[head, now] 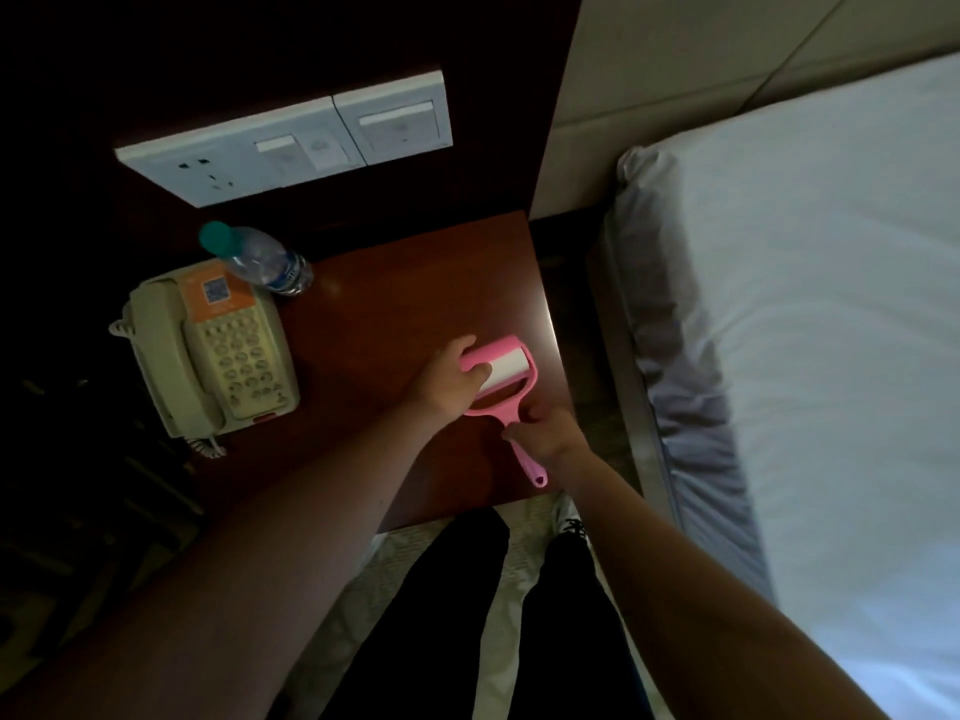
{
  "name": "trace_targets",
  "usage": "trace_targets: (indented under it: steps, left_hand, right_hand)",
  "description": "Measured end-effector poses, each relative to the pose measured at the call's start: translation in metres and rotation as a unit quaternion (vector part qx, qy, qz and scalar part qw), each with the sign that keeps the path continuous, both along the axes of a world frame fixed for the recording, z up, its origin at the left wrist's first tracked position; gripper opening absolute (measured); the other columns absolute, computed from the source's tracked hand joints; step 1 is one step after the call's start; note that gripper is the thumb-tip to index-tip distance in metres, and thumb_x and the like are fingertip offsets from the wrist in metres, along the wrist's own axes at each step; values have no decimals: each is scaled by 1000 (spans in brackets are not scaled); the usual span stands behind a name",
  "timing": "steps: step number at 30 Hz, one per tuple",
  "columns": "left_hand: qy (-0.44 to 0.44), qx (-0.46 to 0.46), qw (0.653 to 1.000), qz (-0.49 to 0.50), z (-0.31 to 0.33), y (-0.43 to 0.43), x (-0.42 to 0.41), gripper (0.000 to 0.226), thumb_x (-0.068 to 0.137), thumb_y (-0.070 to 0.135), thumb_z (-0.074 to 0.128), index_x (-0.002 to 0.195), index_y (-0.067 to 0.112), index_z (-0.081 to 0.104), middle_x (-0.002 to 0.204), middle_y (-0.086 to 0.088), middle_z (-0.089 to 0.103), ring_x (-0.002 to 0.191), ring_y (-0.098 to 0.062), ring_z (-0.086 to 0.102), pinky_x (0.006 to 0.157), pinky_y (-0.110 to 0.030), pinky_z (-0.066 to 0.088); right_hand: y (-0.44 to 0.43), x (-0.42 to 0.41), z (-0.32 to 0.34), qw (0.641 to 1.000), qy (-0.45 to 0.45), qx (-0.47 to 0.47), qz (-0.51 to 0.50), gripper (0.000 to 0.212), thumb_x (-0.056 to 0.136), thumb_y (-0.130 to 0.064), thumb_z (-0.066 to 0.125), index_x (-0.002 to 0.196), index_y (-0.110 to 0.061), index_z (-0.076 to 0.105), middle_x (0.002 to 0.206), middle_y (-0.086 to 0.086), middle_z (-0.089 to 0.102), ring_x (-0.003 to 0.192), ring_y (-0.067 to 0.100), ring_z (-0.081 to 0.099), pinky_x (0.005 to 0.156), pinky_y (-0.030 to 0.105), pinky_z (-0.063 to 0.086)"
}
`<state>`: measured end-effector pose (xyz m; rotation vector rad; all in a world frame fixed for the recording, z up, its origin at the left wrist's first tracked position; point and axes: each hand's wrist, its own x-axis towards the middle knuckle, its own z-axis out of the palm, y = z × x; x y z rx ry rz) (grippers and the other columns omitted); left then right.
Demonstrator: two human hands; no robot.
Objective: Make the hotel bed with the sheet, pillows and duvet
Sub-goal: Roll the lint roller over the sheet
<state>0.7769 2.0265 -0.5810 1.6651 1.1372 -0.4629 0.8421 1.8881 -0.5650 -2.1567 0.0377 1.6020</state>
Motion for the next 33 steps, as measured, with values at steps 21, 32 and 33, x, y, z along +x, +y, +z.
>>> trace_targets:
  steps: [21, 32, 33]
  left_hand:
    - [-7, -68, 991, 115, 6, -13, 5, 47, 85, 61, 54, 84, 15, 61, 87, -9, 64, 82, -26, 63, 70, -34, 50]
    - [-1, 35, 954, 297, -4, -21, 11, 49, 88, 54, 57, 118, 15, 55, 104, -2, 57, 82, -19, 56, 60, -27, 46]
    - [8, 55, 952, 301, -4, -17, 11, 49, 89, 54, 55, 120, 16, 53, 104, -1, 54, 84, -17, 54, 64, -28, 46]
  right_hand:
    - [-22, 2, -2, 959, -230, 88, 143, 9, 83, -35, 57, 87, -27, 54, 77, -8, 59, 75, 18, 58, 60, 25, 37]
    - [-22, 11, 4, 910, -350, 73, 210, 15, 80, -34, 57, 84, -20, 53, 72, -5, 54, 68, 22, 52, 56, 27, 31]
    - [-24, 10, 4, 913, -348, 72, 199, 15, 80, -34, 57, 82, -20, 52, 72, -5, 54, 67, 22, 52, 55, 26, 31]
